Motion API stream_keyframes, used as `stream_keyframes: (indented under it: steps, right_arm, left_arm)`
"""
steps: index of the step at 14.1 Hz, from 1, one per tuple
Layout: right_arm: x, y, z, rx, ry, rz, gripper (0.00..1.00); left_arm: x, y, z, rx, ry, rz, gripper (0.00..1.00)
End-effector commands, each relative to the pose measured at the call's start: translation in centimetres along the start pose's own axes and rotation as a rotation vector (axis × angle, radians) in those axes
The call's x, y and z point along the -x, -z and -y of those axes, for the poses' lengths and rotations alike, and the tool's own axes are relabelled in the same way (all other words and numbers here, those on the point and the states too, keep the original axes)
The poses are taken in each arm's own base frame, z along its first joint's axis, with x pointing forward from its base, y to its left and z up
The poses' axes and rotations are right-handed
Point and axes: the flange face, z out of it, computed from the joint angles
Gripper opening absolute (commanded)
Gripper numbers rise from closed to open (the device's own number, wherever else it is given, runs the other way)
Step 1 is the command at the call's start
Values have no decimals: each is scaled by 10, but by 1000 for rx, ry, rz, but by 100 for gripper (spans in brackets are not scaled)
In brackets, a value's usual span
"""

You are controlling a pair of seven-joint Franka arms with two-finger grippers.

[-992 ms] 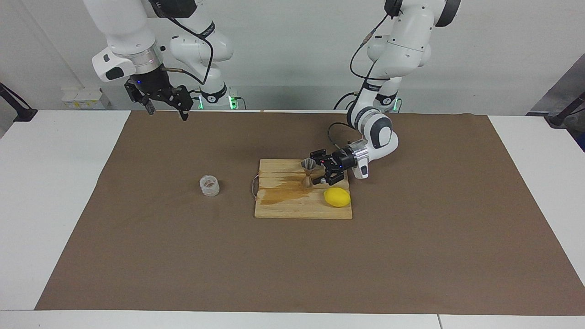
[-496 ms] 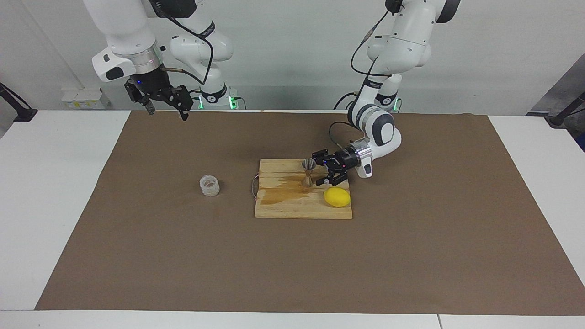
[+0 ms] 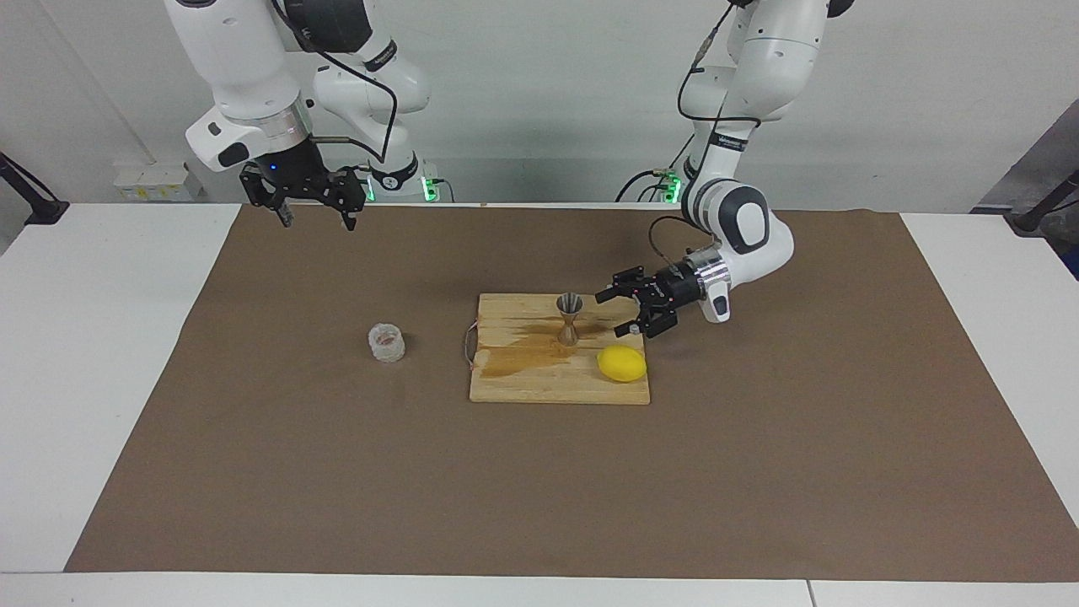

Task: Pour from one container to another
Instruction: 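Open the left gripper and withdraw while the right gripper moves forward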

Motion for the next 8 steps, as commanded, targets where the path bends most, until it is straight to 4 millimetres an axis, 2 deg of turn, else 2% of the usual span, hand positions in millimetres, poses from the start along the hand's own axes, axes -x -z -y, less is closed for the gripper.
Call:
stream_keyframes:
  steps: [1, 4, 6, 8]
  right_arm:
    - [15, -12, -1, 6, 121, -28, 100]
    - [18, -27, -1, 9, 313, -22, 100]
    - [18, -39, 3, 10, 468, -17, 100]
    - [16, -54, 3, 10, 636, -9, 100]
  left_arm:
    - [20, 25, -24, -61, -10, -65, 100]
    - [44, 31, -43, -114, -42, -110, 100]
    - [58, 49, -67, -174, -77, -189, 100]
    - [82, 64, -90, -270, -116, -245, 100]
